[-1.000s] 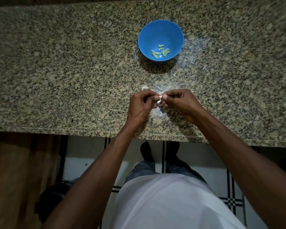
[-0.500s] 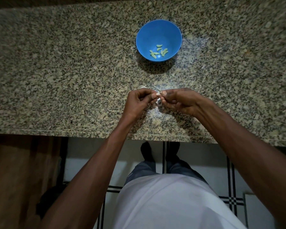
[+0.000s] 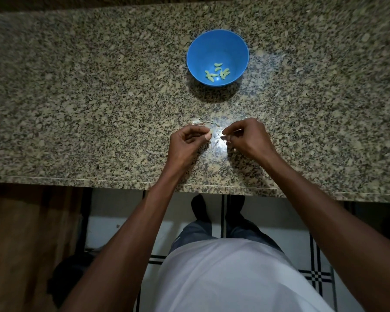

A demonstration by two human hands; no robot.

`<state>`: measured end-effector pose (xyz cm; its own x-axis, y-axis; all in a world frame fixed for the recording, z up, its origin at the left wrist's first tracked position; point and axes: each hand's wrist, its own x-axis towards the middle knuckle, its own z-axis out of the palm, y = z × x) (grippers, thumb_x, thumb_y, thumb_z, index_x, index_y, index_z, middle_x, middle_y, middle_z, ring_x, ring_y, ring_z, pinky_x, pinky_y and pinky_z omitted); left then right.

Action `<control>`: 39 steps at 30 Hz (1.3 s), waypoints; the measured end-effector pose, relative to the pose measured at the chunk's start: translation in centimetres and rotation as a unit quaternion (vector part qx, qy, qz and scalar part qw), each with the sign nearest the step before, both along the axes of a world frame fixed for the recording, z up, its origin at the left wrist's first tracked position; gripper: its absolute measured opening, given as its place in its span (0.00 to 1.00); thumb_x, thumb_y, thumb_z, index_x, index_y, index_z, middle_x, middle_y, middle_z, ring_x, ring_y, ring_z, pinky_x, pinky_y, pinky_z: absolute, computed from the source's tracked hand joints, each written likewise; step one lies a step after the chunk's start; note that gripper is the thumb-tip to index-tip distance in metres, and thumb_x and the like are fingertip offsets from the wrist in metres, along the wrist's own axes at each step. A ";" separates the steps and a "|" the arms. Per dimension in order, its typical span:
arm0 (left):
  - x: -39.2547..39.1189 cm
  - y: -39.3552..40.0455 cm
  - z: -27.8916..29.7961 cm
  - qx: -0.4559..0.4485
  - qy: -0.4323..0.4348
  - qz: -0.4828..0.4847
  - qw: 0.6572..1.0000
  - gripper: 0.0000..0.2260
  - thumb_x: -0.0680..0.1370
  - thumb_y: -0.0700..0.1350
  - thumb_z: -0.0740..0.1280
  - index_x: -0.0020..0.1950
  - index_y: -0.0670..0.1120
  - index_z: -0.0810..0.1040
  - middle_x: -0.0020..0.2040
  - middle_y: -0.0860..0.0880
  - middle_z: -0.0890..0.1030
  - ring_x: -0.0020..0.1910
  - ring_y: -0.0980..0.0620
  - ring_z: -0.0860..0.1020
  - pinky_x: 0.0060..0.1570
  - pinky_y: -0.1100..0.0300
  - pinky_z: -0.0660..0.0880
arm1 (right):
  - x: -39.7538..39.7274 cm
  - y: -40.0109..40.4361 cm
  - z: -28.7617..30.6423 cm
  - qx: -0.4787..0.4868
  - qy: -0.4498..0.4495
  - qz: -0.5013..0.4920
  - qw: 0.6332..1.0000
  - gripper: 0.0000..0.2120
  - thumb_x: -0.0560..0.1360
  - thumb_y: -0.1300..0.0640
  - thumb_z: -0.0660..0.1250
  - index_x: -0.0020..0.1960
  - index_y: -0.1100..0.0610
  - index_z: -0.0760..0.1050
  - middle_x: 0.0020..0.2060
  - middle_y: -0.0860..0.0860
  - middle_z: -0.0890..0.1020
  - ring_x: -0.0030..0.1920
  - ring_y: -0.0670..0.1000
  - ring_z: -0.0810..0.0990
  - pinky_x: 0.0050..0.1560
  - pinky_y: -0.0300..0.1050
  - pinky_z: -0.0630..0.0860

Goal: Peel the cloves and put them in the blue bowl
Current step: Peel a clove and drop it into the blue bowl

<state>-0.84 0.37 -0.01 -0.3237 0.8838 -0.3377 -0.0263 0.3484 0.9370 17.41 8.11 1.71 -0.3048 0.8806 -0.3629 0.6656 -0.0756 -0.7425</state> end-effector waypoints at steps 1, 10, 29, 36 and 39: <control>0.0 0.0 0.0 0.003 0.008 -0.003 1.000 0.09 0.75 0.38 0.78 0.53 0.38 0.85 0.53 0.47 0.86 0.56 0.51 0.85 0.59 0.54 0.82 | 0.0 -0.2 -0.1 0.014 -0.001 -0.003 1.000 0.08 0.78 0.65 0.73 0.55 0.59 0.86 0.47 0.53 0.89 0.43 0.46 0.87 0.47 0.48 0.86; 0.8 0.1 0.5 0.029 0.130 -0.041 0.990 0.03 0.77 0.39 0.75 0.50 0.43 0.85 0.47 0.52 0.86 0.49 0.55 0.84 0.51 0.62 0.81 | -0.1 -0.9 0.6 -0.195 0.231 -0.067 0.951 0.13 0.80 0.53 0.73 0.55 0.63 0.85 0.46 0.59 0.88 0.44 0.52 0.86 0.50 0.48 0.84; 1.3 1.1 0.4 0.088 0.401 -0.104 0.906 0.04 0.81 0.35 0.68 0.47 0.41 0.81 0.42 0.50 0.80 0.41 0.55 0.76 0.41 0.72 0.69 | -2.1 0.2 1.0 -0.226 0.176 -0.104 0.952 0.05 0.77 0.63 0.75 0.49 0.65 0.85 0.40 0.58 0.87 0.38 0.50 0.84 0.46 0.45 0.85; 0.9 1.9 0.9 -0.051 0.213 -0.061 0.974 0.02 0.80 0.41 0.73 0.48 0.46 0.84 0.43 0.53 0.85 0.43 0.58 0.84 0.39 0.67 0.80 | -2.2 -0.7 -0.5 -0.112 0.146 -0.096 0.978 0.04 0.76 0.60 0.77 0.47 0.61 0.85 0.39 0.57 0.88 0.39 0.55 0.87 0.48 0.58 0.86; 0.5 2.1 1.3 -0.080 0.083 -0.045 0.992 0.02 0.77 0.43 0.75 0.47 0.44 0.85 0.43 0.50 0.86 0.43 0.57 0.85 0.43 0.64 0.82 | -2.1 -0.9 -0.6 -0.070 0.142 -0.101 0.982 0.04 0.76 0.59 0.77 0.47 0.60 0.85 0.38 0.54 0.88 0.39 0.54 0.88 0.46 0.57 0.87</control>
